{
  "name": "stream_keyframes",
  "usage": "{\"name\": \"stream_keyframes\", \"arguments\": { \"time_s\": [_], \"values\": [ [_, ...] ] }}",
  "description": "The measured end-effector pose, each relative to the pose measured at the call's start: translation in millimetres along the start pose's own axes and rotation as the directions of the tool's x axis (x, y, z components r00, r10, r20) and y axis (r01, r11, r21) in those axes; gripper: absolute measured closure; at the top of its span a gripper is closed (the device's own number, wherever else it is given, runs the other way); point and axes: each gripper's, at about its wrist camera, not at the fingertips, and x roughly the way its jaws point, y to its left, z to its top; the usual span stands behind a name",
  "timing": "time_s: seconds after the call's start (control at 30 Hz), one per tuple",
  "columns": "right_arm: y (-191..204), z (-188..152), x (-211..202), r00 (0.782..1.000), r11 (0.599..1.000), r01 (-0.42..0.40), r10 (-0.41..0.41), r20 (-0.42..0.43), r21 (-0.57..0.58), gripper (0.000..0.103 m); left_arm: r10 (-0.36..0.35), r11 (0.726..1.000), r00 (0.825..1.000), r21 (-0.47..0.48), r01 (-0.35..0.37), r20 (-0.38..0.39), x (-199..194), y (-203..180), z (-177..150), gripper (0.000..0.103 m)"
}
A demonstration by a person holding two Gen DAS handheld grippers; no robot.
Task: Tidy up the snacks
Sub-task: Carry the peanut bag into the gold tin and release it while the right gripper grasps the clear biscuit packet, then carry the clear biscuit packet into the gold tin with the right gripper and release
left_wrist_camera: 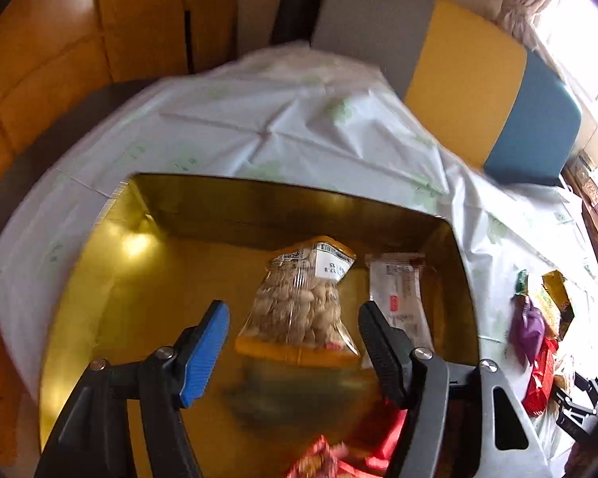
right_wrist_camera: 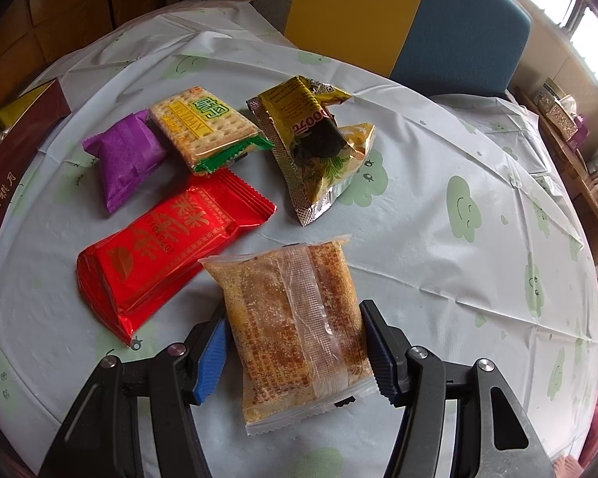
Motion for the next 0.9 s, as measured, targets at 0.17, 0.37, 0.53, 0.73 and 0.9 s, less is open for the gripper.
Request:
{"name": "stream_keyframes", "arguments": {
  "time_s": [0.17,0.37,0.53,0.73,0.9],
  "values": [
    [7.2,-1.6,-2.6,1.0,1.0,0.023,-0.023,0.01,-0.022,0.042,-0.006,0.998,0.995,0.056,0.0,0.099,-45.8,-12.0,-27.3,0.035],
    [5.9,-1.3,-4.1,1.0,1.0,0.025,-0.025,0.009,-0.01,0.042,-0.032,0.996,0.988,0.082,0.019,0.153,-80.3,-17.3,-54.9,0.034],
    [7.0,-1.7,-5.5,0.999,0.999,0.034,-0.034,0.011,-0.004,0.042,-0.023,0.996,0.987,0.089,0.008,0.161,-94.3,-16.7,-74.7,0.034],
    [6.7,-2.8,-4.7,0.999,0.999,0.033,-0.033,0.01,0.003,0.043,-0.021,0.997,0.982,0.076,0.007,0.188,-108.4,-8.3,-86.9,0.034],
    [3.9,-4.4,-3.8,1.0,1.0,0.026,-0.026,0.004,0.016,0.043,-0.019,0.998,0.979,0.065,0.006,0.205,-115.5,-1.6,-90.6,0.034]
  ]
}}
